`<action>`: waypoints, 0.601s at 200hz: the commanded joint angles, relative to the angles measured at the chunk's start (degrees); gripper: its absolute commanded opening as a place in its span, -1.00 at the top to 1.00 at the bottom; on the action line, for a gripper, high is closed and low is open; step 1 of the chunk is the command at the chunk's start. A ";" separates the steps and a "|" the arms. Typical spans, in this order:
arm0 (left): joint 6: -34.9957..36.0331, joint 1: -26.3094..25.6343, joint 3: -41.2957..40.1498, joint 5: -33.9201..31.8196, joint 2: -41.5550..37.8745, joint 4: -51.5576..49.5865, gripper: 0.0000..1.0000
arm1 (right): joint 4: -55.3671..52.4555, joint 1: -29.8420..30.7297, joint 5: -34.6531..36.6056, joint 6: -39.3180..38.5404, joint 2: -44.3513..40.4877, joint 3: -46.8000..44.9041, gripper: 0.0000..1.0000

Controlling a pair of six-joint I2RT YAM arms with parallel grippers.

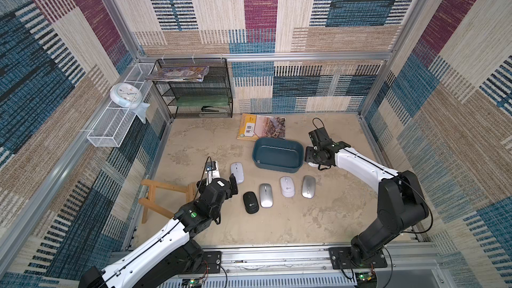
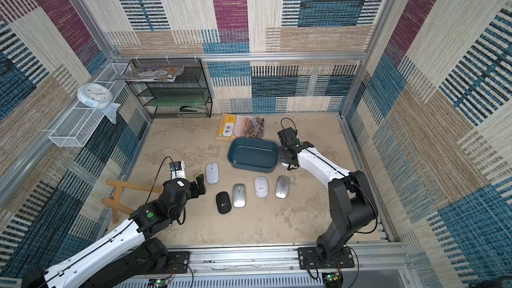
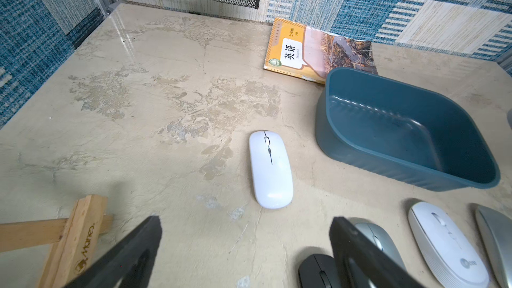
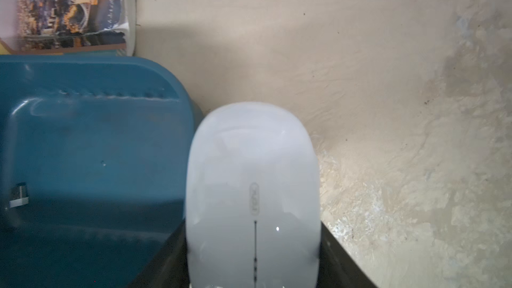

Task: Take out the mouse from the storage box
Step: Place the mouse at the center of the board.

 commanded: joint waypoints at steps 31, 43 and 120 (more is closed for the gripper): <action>0.78 0.20 0.12 -0.93 1.74 2.41 -0.97 | 5.00 -2.26 -3.20 -0.32 2.53 -1.89 0.13; 0.87 0.27 0.07 -0.88 2.11 2.70 -0.97 | 5.33 -2.66 -3.30 -0.38 3.37 -1.90 0.13; 0.96 0.62 0.12 -0.46 3.95 3.90 -0.97 | 6.46 -4.42 -4.32 -0.82 7.75 -1.30 0.11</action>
